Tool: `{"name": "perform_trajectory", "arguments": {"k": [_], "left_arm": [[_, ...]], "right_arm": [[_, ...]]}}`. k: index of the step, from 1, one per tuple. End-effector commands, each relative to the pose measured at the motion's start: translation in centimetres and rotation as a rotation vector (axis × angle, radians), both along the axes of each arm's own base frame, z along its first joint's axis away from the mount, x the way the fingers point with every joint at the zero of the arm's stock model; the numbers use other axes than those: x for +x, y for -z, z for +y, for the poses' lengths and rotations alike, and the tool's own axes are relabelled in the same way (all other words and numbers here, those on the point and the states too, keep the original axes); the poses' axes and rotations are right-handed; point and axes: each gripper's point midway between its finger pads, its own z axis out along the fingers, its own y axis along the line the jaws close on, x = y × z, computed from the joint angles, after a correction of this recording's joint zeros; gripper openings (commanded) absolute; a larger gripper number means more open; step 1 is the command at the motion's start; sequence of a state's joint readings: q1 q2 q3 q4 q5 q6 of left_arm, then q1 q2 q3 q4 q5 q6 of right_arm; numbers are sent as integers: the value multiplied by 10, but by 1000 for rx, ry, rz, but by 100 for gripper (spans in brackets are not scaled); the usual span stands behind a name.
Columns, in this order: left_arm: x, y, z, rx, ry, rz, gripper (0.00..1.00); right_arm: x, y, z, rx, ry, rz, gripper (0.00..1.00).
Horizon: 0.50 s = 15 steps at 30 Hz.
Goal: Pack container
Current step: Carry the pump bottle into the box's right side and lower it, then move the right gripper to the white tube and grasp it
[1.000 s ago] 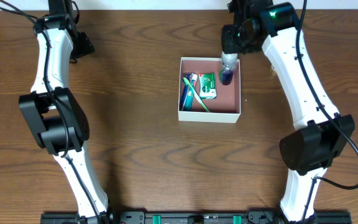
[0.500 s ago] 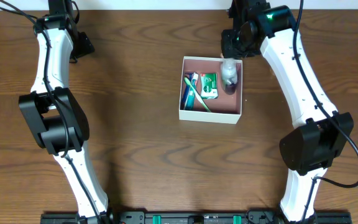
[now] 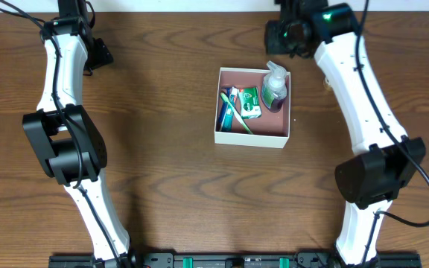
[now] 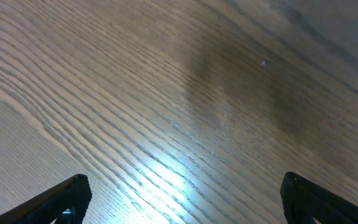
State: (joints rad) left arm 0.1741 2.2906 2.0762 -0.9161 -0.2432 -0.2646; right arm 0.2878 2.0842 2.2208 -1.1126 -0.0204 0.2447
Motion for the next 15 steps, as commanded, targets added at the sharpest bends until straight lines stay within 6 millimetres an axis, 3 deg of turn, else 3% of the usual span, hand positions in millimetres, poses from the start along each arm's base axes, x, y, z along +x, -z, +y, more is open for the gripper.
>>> {"name": "perform_trajectory", "arguments": {"k": [1,5,10,15], "left_arm": [[3,-27,4,21,-9,-54,98],[3,-27,4,21,-9,-54,98],[3,-27,4,21,-9,-54,98],[3,-27,4,21,-9,-54,98]], "right_arm": [[12,-59,-59,-114,168,-146,41],[1,-80,-125,-229,325,-150,45],[-19,-51,-178,-240,431,3,46],[-27,-26,-205,-226,478,88,46]]}}
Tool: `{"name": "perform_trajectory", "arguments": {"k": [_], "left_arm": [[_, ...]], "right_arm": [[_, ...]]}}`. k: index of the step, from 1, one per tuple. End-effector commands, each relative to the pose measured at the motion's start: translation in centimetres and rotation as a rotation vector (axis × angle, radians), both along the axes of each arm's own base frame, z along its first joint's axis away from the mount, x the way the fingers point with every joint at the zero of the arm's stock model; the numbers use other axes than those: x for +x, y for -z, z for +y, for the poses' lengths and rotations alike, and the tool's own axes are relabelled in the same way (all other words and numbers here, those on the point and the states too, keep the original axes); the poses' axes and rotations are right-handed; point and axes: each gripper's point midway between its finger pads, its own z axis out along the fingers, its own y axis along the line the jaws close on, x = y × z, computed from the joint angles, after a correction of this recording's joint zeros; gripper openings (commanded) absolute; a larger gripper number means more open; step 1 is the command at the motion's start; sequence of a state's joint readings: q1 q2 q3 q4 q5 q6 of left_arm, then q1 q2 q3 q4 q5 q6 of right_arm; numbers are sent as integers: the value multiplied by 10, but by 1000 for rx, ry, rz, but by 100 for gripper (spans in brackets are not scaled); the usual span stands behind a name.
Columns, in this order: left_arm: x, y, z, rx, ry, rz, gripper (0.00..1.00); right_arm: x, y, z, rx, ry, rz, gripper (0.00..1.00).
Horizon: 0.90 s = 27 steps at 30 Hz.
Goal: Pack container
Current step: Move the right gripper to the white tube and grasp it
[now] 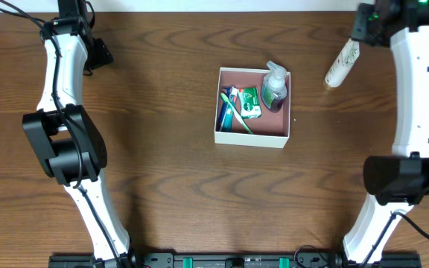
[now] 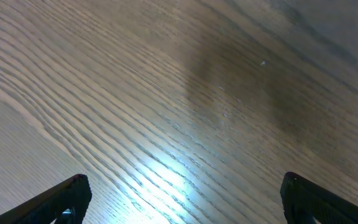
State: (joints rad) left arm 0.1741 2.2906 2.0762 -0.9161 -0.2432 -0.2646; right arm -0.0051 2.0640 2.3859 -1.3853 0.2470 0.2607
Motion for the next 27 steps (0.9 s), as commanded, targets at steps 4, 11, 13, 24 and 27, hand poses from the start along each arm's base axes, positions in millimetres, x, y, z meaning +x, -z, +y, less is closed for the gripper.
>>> {"name": "perform_trajectory", "arguments": {"k": [4,11,13,24,27], "left_arm": [[3,-27,4,20,-9,-54,98],[3,-27,4,21,-9,-54,98],[3,-27,4,21,-9,-54,98],[3,-27,4,21,-9,-54,98],[3,-27,4,21,-9,-54,98]], "right_arm": [[-3,37,-18,33,44,75,47],[7,86,-1,118,-21,109,47],[11,94,2,137,-33,102,47],[15,109,3,146,-54,101,17],[20,106,3,144,-56,76,2]]}}
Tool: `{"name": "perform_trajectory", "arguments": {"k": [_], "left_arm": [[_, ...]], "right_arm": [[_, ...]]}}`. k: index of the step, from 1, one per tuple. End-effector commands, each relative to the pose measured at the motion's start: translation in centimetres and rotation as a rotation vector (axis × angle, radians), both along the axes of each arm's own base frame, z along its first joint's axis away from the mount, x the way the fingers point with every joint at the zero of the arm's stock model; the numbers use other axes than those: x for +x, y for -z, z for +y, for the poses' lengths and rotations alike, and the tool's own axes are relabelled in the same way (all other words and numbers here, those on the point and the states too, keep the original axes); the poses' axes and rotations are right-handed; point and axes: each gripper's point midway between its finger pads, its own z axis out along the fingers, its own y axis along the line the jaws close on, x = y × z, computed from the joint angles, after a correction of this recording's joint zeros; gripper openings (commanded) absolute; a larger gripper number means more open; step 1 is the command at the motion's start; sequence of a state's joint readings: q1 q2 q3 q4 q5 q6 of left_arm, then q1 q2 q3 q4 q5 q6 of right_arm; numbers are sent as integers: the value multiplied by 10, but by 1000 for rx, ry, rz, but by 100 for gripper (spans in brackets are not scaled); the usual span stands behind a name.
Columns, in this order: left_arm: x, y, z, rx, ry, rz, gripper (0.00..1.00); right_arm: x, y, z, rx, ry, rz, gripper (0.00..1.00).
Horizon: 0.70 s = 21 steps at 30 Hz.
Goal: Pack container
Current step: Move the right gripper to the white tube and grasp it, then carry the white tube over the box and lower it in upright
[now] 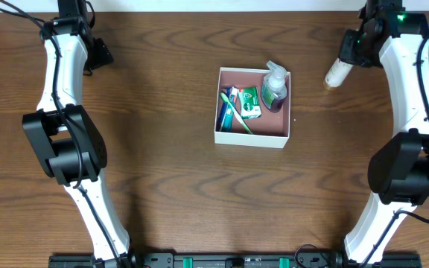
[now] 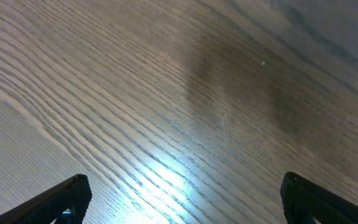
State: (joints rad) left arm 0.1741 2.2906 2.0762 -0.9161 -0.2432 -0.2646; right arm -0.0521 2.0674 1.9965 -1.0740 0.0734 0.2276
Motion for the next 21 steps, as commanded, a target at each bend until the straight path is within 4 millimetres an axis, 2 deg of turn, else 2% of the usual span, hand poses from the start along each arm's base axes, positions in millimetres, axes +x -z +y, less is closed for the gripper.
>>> {"name": "perform_trajectory", "arguments": {"k": [1,4,6,9,11,13,16,18,21], "left_arm": [[3,-27,4,21,-9,-54,98],[3,-27,4,21,-9,-54,98],[3,-27,4,21,-9,-54,98],[3,-27,4,21,-9,-54,98],[3,-27,4,21,-9,-54,98],[3,-27,4,21,-9,-54,98],[3,-27,4,21,-9,-54,98],[3,-27,4,20,-9,-54,98],[3,-27,4,21,-9,-54,98]], "right_arm": [[3,-3,-3,1,6,-15,1],[5,-18,-3,0,5,-39,1],[6,-39,-3,-1,5,-66,1],[3,-80,0,1,-2,-121,1],[-5,-117,13,28,-32,-172,1],[-17,-150,29,61,-70,-215,1],[-48,-194,49,89,-116,-264,1],[-75,-216,65,134,-140,-279,1],[-104,-234,90,234,-177,-284,1]]}}
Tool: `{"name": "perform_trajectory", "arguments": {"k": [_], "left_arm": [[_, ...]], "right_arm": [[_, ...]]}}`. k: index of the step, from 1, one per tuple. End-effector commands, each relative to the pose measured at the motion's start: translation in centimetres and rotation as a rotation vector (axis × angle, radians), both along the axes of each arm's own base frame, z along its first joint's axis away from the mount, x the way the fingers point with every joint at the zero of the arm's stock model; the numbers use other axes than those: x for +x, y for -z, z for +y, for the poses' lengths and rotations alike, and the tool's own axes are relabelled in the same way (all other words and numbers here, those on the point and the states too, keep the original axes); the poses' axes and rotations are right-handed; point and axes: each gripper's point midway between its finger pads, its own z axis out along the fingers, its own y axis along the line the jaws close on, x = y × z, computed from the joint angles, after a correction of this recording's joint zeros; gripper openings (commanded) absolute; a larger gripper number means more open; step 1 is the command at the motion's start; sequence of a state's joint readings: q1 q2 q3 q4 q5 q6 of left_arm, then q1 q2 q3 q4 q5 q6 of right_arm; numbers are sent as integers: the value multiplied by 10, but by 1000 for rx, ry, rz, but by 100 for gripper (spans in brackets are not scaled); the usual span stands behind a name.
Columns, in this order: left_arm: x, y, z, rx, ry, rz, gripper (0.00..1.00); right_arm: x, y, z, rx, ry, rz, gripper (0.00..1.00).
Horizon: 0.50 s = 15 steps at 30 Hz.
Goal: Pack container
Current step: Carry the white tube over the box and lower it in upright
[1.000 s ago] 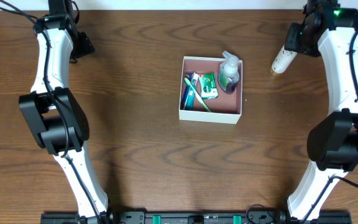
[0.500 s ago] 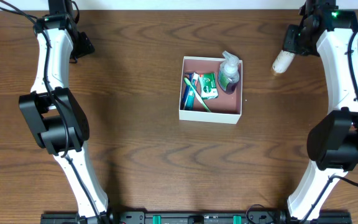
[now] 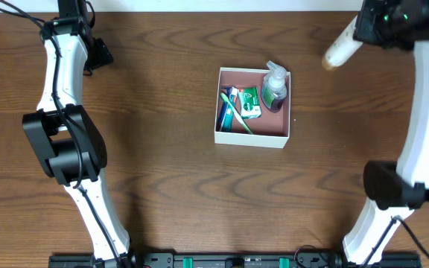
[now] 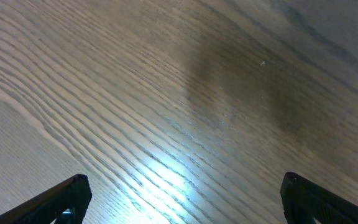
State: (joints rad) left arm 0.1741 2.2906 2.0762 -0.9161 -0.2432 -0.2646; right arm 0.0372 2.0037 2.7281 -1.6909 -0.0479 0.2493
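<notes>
A white box (image 3: 251, 135) sits mid-table holding a clear pump bottle (image 3: 275, 88), a green pack (image 3: 249, 102) and a toothbrush (image 3: 234, 115). At the back right, my right gripper (image 3: 363, 31) is shut on the upper end of a cream tube (image 3: 340, 48), which hangs tilted off the table to the right of the box. My left gripper (image 3: 100, 53) is at the far back left, far from the box. In the left wrist view it (image 4: 185, 194) is open over bare wood, with nothing between its fingers (image 4: 67, 196).
The brown wooden table (image 3: 162, 186) runs to a pale back edge at the top of the overhead view. Both white arms rise along the left and right sides. A black rail lies along the front edge.
The cream tube lay on the table right of the box with my right gripper at its far end. Now the gripper holds it raised and nearer the back edge. The left arm has not moved.
My right gripper was first at the box's back right corner by the pump bottle. Then it was at the back right near the lying tube's far end, then down on that end. Now the tube hangs in it. The left gripper stayed open throughout.
</notes>
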Motion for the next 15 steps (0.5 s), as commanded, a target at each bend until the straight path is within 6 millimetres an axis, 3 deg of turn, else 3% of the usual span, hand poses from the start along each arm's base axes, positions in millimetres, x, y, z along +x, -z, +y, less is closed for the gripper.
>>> {"name": "perform_trajectory", "arguments": {"k": [1,4,7,12,15], "left_arm": [[3,-27,4,21,-9,-54,98],[3,-27,4,21,-9,-54,98],[3,-27,4,21,-9,-54,98],[3,-27,4,21,-8,-54,98],[3,-27,4,21,-9,-54,98]], "right_arm": [[-31,-50,47,191,-100,-114,2],[-43,-54,75,224,-156,-105,2],[-49,-44,102,183,-214,-74,2],[-57,1,130,66,-247,65,1],[-62,30,137,18,-248,158,1]]}}
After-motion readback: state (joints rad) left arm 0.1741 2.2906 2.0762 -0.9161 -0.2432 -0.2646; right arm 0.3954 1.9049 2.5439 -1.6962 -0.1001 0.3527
